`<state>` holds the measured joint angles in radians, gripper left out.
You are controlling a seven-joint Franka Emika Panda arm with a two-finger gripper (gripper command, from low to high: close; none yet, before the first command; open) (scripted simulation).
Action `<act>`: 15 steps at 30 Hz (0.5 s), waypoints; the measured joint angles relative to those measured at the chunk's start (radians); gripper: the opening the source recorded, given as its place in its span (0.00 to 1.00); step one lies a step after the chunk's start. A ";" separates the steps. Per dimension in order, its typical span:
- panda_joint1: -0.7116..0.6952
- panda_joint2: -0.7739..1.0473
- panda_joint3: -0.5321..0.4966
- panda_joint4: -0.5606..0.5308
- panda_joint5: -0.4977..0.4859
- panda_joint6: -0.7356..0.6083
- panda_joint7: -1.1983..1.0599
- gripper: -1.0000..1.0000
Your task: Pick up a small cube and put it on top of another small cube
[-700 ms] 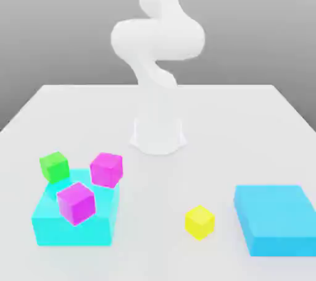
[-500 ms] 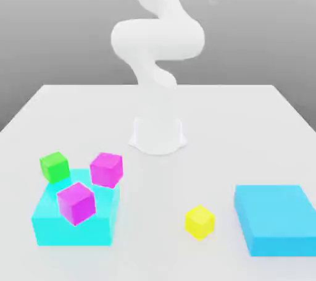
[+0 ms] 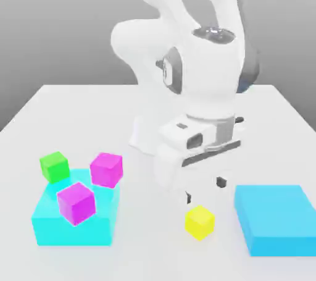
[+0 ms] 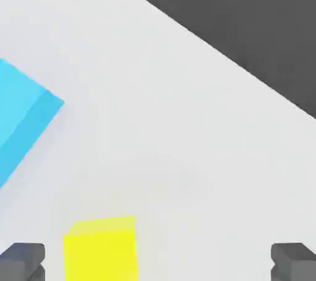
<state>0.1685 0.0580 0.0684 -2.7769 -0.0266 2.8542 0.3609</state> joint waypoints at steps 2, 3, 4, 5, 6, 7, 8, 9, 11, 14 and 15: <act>0.002 0.072 -0.002 0.002 -0.006 0.056 -0.003 0.50; 0.006 0.108 -0.008 0.007 -0.013 0.085 0.001 0.50; 0.013 0.144 -0.016 0.013 -0.020 0.114 0.005 0.50; 0.022 0.181 -0.026 0.020 -0.025 0.143 0.009 0.50; 0.032 0.217 -0.037 0.026 -0.030 0.172 0.012 0.50; 0.037 0.245 -0.044 0.031 -0.034 0.194 0.014 0.00; 0.037 0.245 -0.044 0.031 -0.034 0.194 0.014 0.00; 0.037 0.245 -0.044 0.031 -0.035 0.194 0.015 0.00; 0.037 0.245 -0.044 0.031 -0.036 0.194 0.016 0.00; 0.038 0.247 -0.045 0.032 -0.039 0.196 0.018 0.00; 0.032 0.224 -0.038 0.027 -0.035 0.177 0.016 0.00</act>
<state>0.2003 0.2817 0.0302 -2.7495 -0.0612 3.0307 0.3766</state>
